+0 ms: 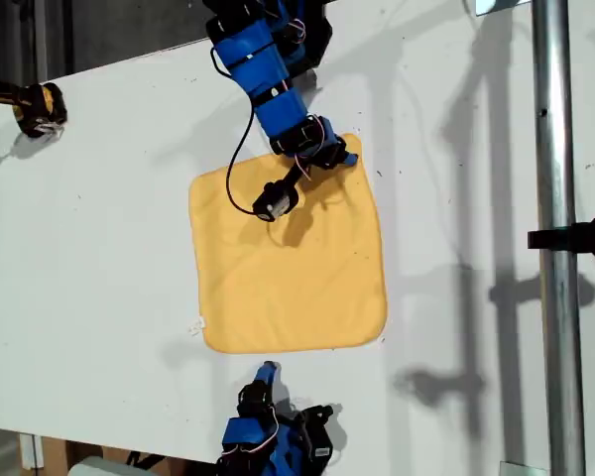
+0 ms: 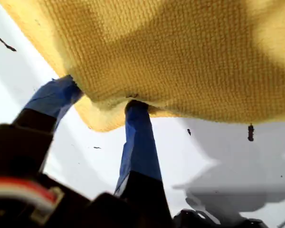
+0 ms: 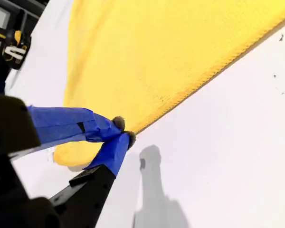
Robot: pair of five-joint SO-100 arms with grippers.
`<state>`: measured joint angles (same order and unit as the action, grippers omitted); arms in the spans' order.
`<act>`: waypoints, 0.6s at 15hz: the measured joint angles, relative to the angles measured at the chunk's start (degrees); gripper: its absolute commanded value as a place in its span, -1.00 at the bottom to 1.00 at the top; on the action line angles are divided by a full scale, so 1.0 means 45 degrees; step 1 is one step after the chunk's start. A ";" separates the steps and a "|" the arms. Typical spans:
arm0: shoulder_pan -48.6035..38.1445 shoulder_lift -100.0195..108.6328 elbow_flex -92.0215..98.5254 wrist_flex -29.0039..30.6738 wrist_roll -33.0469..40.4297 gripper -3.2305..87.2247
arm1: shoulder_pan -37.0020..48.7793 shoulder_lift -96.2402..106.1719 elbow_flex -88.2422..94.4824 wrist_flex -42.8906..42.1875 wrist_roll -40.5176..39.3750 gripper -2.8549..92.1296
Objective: Grasp corners of a towel and fold twice.
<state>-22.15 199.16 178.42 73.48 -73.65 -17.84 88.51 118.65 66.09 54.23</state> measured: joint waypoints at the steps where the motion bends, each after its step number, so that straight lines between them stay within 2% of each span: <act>1: 0.0000 0.0000 0.0000 0.0000 0.0000 -0.95 | 0.0000 0.0000 0.0000 0.0000 0.0000 -0.88; 5: 0.0020 0.0000 0.0000 0.0000 -0.0508 -0.95 | 0.0000 -0.0020 -0.0059 -0.0078 0.0000 -0.92; 9: 0.0859 -0.0117 -0.0820 -0.0723 -0.2012 -0.96 | 0.0000 -0.0020 -0.0059 -0.0645 0.0000 -0.94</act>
<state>-18.28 198.63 174.73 70.22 -82.71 -17.84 88.42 118.39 63.19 54.23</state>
